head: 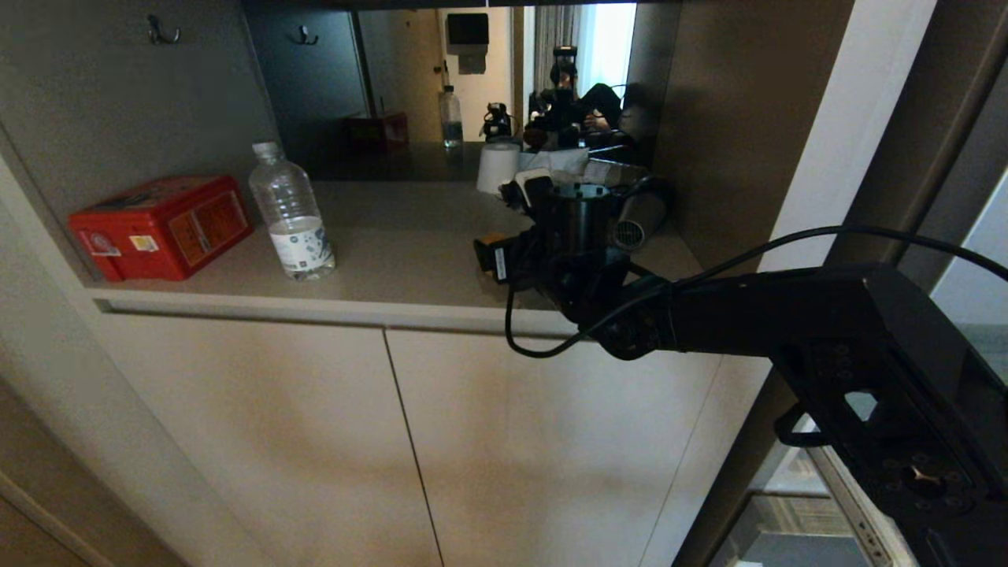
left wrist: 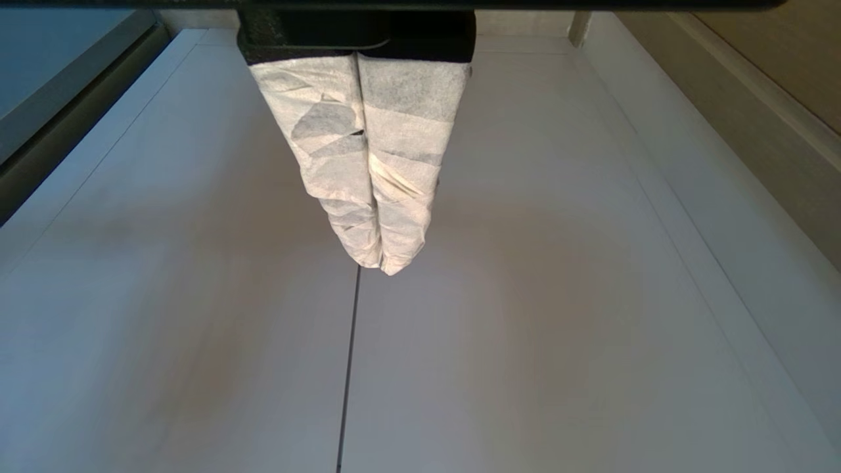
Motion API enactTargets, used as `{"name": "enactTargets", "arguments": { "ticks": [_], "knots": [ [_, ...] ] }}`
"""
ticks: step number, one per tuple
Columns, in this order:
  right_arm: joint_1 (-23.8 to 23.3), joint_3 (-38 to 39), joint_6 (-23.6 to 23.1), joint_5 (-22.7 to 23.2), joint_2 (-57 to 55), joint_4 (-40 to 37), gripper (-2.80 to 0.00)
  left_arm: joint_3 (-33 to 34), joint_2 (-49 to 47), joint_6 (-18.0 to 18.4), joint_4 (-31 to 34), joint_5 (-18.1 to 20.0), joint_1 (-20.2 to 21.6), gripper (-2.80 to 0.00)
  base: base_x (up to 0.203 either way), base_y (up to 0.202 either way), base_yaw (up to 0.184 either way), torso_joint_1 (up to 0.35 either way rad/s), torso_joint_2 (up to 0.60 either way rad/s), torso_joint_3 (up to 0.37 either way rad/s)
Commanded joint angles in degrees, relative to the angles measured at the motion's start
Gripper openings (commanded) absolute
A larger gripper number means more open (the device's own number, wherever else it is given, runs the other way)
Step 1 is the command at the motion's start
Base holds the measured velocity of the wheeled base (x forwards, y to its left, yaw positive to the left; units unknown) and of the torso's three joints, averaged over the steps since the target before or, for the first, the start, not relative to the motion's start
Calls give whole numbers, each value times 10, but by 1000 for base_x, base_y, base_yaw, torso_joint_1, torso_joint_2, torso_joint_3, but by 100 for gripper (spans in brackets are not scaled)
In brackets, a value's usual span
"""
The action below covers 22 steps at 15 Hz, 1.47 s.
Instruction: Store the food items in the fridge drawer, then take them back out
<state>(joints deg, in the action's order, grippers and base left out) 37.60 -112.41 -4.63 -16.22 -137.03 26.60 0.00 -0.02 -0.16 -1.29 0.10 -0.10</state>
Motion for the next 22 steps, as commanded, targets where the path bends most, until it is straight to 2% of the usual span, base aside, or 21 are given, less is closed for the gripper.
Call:
{"name": "enactTargets", "arguments": {
  "ticks": [1,12,13,22],
  "knots": [
    [0,0,0,-2,-7,1,0,6,0,0,0,0,0,-280,0,0,0,0,0,0],
    [-4,1,0,-5,-20,1,0,6,0,0,0,0,0,-280,0,0,0,0,0,0],
    [-5,1,-1,-5,-20,1,-280,6,0,0,0,0,0,-280,0,0,0,0,0,0],
    [-3,8,-3,-7,6,-5,-280,6,0,0,0,0,0,-280,0,0,0,0,0,0]
  ]
}}
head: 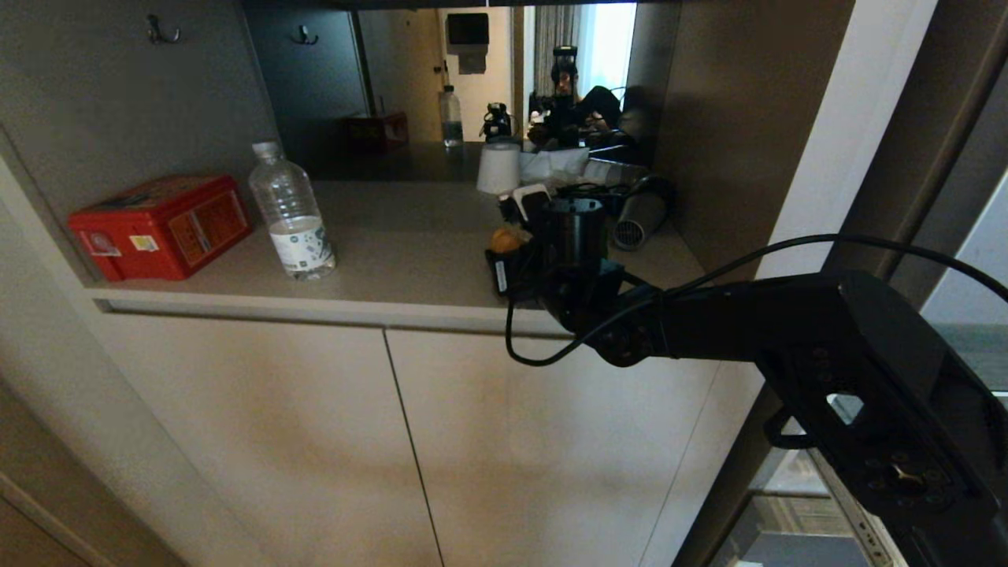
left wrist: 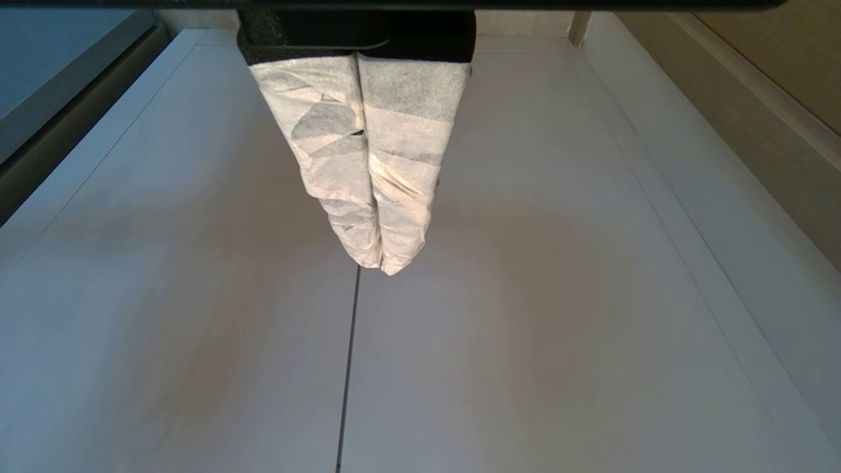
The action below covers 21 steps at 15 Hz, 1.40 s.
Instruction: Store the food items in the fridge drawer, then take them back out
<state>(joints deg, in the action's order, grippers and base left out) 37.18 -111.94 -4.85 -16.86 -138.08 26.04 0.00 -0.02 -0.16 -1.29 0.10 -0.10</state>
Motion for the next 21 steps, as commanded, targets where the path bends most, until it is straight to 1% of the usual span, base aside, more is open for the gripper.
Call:
{"name": "enactTargets", "arguments": {
  "ticks": [1,4,7,11,13,16,17,18,19,20,21],
  "knots": [
    [3,11,-1,-1,32,-2,-280,6,0,0,0,0,0,-280,0,0,0,0,0,0],
    [10,47,1,0,94,-16,-280,6,0,0,0,0,0,-280,0,0,0,0,0,0],
    [25,132,8,1,188,-29,-280,6,0,0,0,0,0,-280,0,0,0,0,0,0],
    [50,293,36,2,352,-52,-280,6,0,0,0,0,0,-280,0,0,0,0,0,0],
    [60,391,59,3,444,-68,-280,6,0,0,0,0,0,-280,0,0,0,0,0,0],
    [66,542,77,2,574,-87,-280,6,0,0,0,0,0,-280,0,0,0,0,0,0],
    [65,574,84,-1,613,-106,-280,6,0,0,0,0,0,-280,0,0,0,0,0,0],
    [63,603,97,-11,656,-142,-280,6,0,0,0,0,0,-280,0,0,0,0,0,0],
    [58,624,122,-25,695,-192,-280,6,0,0,0,0,0,-280,0,0,0,0,0,0],
    [48,641,158,-38,728,-250,-280,6,0,0,0,0,0,-280,0,0,0,0,0,0],
    [25,652,190,-44,755,-298,-280,6,0,0,0,0,0,-280,0,0,0,0,0,0]
  ]
}}
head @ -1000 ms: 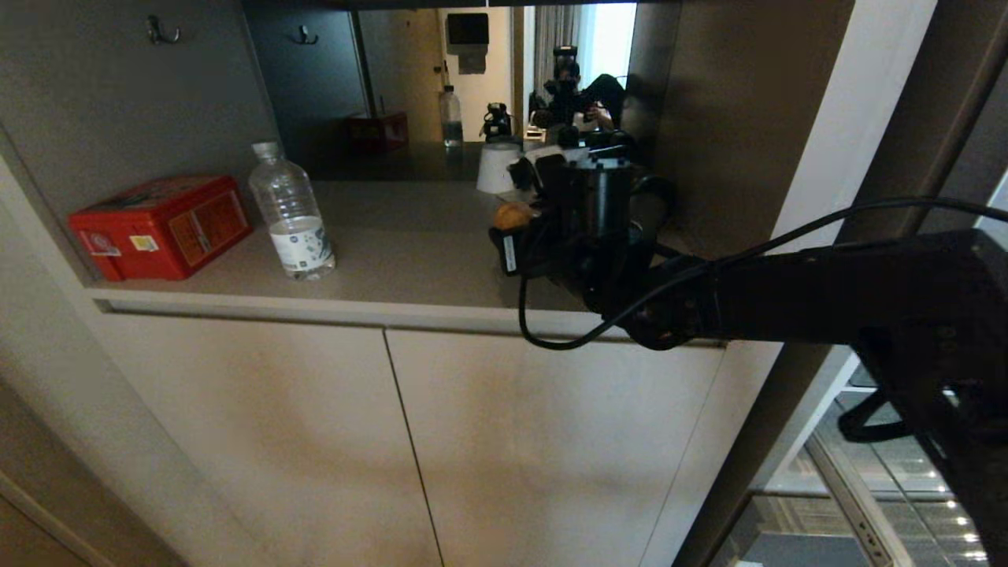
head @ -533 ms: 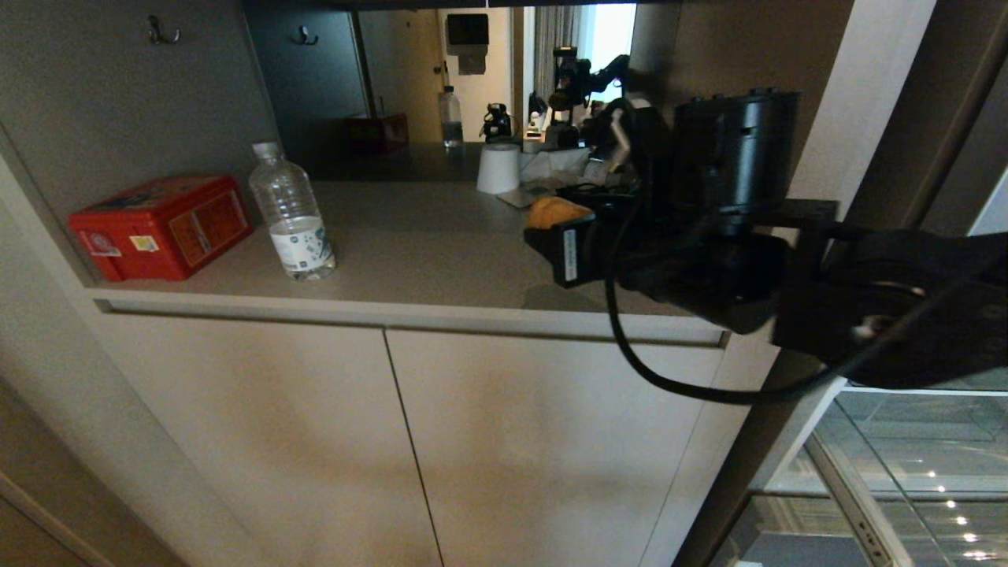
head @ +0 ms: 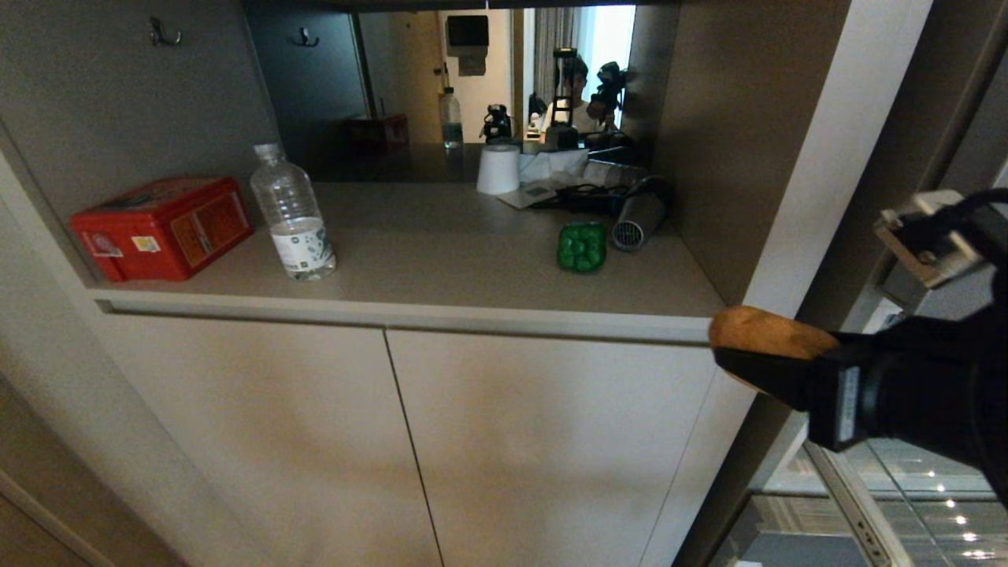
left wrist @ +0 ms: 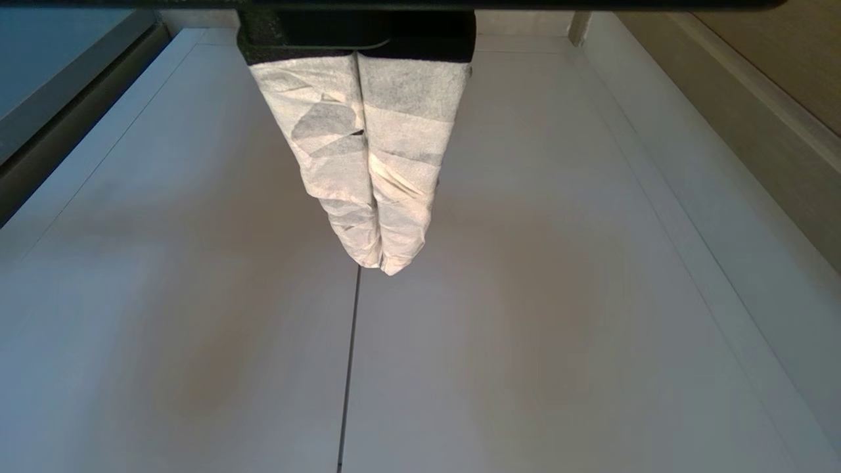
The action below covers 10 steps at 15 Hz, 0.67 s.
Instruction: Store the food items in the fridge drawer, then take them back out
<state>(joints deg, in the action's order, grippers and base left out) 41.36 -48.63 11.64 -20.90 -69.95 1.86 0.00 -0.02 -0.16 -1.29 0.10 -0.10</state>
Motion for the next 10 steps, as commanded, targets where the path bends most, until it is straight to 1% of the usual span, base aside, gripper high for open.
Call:
{"name": "enactTargets", "arguments": {
  "ticks": [1,3,7,10],
  "knots": [
    [-49,34,44,-8,98,-91,-280,6,0,0,0,0,0,-280,0,0,0,0,0,0],
    [-109,66,54,-11,126,-113,-280,6,0,0,0,0,0,-280,0,0,0,0,0,0],
    [-233,104,56,-11,156,-118,-280,6,0,0,0,0,0,-280,0,0,0,0,0,0],
    [-361,111,48,-12,150,-118,-280,6,0,0,0,0,0,-280,0,0,0,0,0,0]
  ]
}}
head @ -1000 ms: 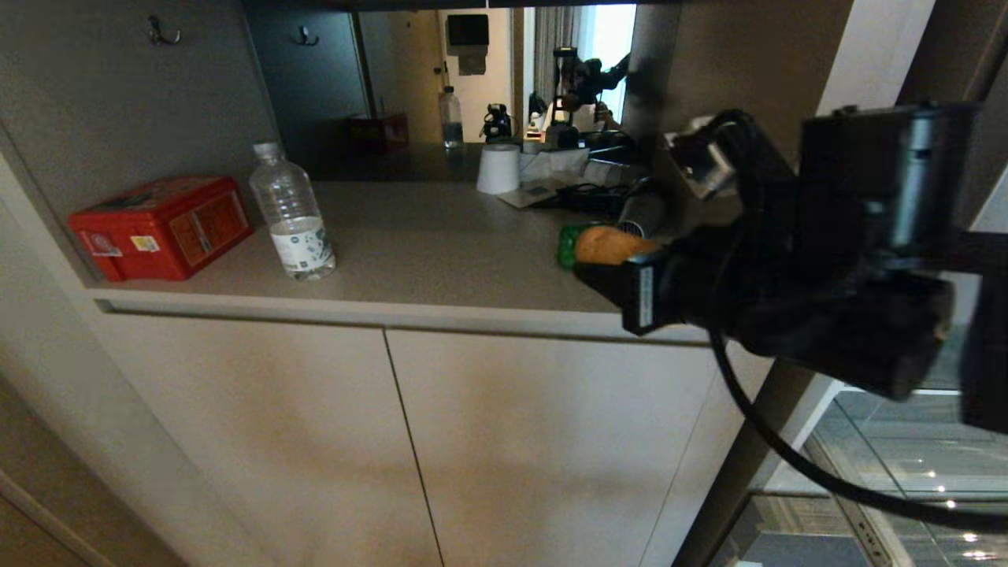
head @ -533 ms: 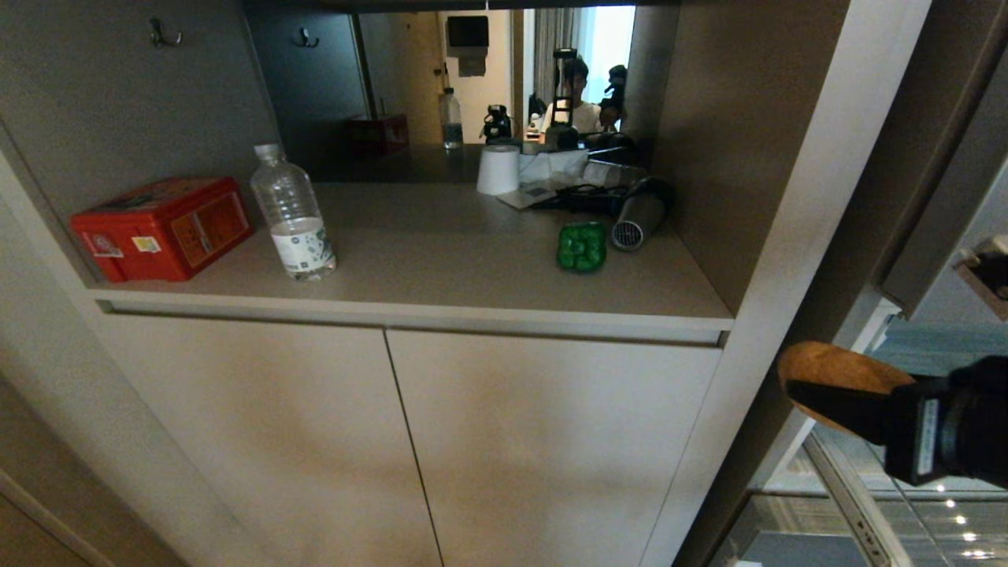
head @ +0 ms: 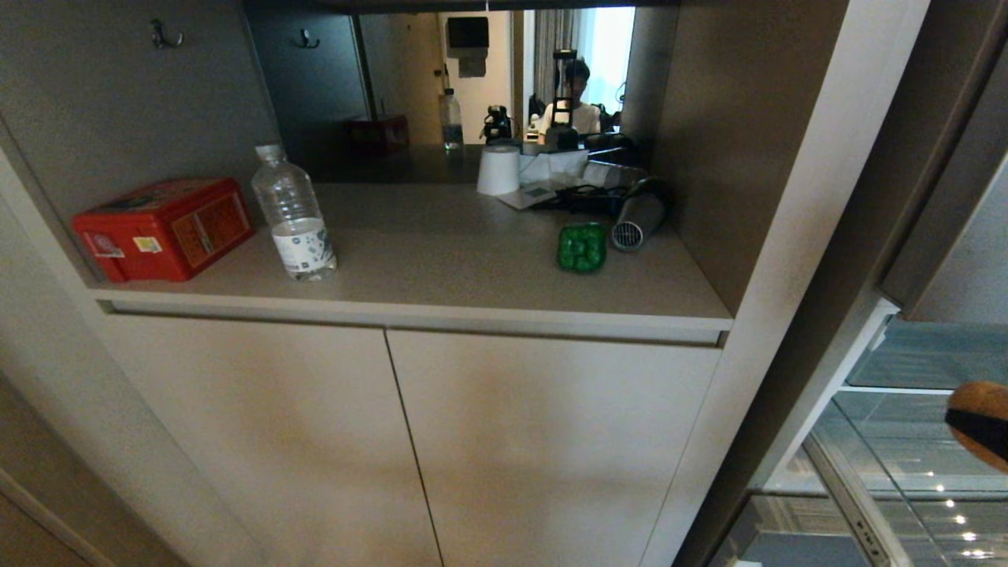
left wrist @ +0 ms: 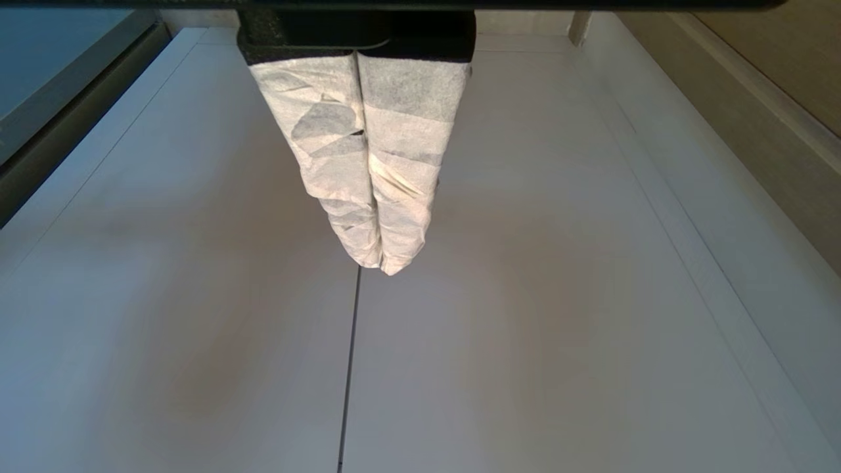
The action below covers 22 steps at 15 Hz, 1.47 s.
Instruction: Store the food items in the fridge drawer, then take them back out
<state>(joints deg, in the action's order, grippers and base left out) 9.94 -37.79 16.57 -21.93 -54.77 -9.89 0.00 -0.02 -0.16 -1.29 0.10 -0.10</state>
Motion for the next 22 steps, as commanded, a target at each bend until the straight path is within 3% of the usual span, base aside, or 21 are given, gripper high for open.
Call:
{"name": "enactTargets", "arguments": {
  "ticks": [1,7,9,13,17,22],
  "knots": [
    [-93,3,-10,-3,-11,0,-280,6,0,0,0,0,0,-280,0,0,0,0,0,0],
    [-319,11,-39,-6,-89,2,-280,6,0,0,0,0,0,-280,0,0,0,0,0,0],
    [-376,12,-53,-5,-135,14,-280,6,0,0,0,0,0,-280,0,0,0,0,0,0],
    [-440,19,-75,-1,-231,86,-280,6,0,0,0,0,0,-280,0,0,0,0,0,0],
    [-473,20,-77,9,-303,147,-280,6,0,0,0,0,0,-280,0,0,0,0,0,0],
    [-545,4,-106,82,-376,205,-280,6,0,0,0,0,0,-280,0,0,0,0,0,0]
  ]
}}
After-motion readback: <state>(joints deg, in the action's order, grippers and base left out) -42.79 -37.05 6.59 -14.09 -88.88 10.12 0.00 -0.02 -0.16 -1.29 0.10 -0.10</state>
